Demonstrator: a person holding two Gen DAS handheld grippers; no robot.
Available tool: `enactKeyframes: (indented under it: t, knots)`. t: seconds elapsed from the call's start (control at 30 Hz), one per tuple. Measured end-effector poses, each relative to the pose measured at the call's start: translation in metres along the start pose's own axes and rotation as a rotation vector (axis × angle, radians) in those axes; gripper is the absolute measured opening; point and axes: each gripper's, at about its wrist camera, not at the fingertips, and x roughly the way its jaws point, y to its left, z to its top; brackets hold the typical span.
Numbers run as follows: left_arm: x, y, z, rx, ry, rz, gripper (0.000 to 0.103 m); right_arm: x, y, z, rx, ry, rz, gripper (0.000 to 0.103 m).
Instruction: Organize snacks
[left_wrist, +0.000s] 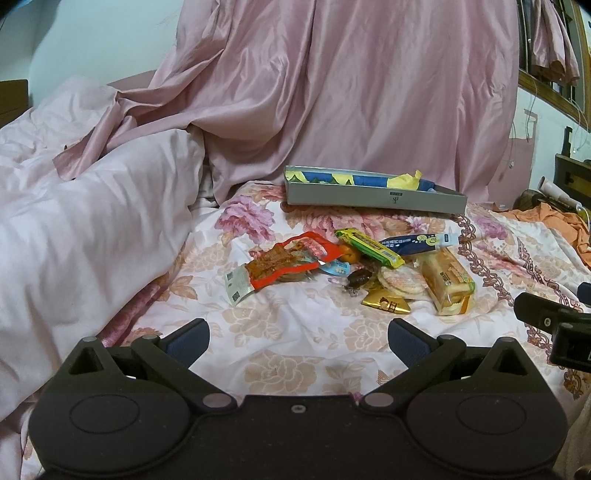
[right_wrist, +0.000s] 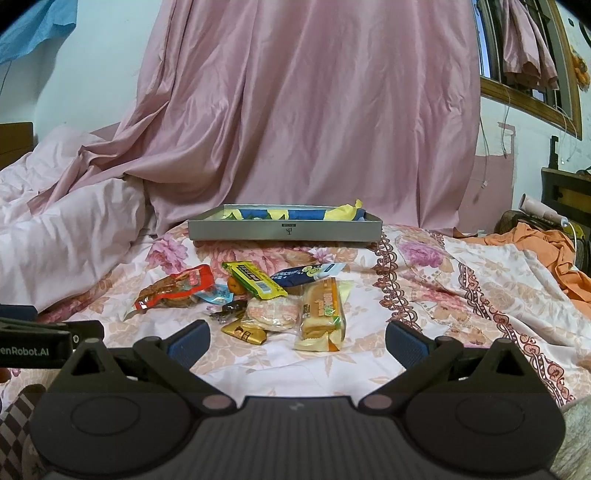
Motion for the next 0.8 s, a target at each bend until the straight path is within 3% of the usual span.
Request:
enactKeyframes:
  t: [0.8]
  knots:
    - [0.0026,0.0009,-0.0048,-0.003,0.003,-0.007,0.102,-0.0002,-0.0007,0.0,0.001,0.001,0.0,0.103]
